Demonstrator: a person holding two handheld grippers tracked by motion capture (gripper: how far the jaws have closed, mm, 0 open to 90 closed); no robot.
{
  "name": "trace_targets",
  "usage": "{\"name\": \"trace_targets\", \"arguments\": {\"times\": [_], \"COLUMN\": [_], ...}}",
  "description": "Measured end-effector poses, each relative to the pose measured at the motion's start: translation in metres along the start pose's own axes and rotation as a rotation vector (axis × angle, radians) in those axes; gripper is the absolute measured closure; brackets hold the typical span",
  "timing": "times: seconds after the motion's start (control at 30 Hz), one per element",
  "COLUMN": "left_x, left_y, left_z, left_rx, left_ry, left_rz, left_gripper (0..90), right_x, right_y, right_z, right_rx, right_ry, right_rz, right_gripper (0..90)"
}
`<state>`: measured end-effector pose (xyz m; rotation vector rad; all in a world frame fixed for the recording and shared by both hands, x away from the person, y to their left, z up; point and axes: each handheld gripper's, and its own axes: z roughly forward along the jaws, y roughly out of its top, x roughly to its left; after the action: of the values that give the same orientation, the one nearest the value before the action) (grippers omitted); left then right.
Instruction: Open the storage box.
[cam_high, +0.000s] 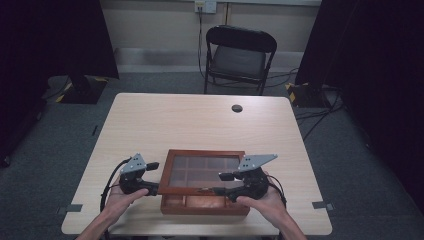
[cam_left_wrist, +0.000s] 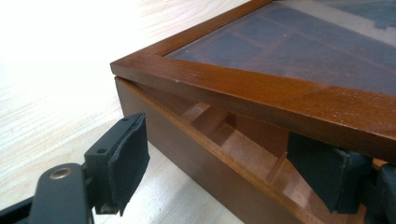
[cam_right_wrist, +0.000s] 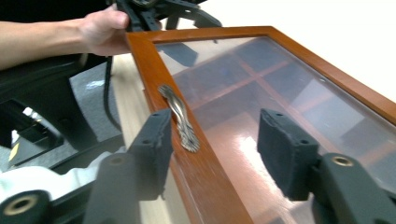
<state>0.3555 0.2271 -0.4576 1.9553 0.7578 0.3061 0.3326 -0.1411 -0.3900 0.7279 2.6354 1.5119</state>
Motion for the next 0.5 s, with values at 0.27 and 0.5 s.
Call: {"name": "trace_targets", "arguments": {"times": [0.27, 0.5], "left_x": [0.0001, -0.0066], "left_y": [0.0023, 0.0091], "left_z": [-0.0018, -0.0014], "left_rx": [-0.024, -0.038], "left_ry": [0.005, -0.022], "left_rz": [0.002, 0.019], "left_gripper": [20.9, 20.5], "right_x": [-0.0029, -0.004], "right_y": [-0.0025, -0.0011], "right_z": [-0.0043, -0.0095], "right_rx": [-0.005, -0.018], "right_ry": [-0.019, -0.033], "right_rz": [0.005, 0.001], "right_gripper": [33.1, 26.6]}}
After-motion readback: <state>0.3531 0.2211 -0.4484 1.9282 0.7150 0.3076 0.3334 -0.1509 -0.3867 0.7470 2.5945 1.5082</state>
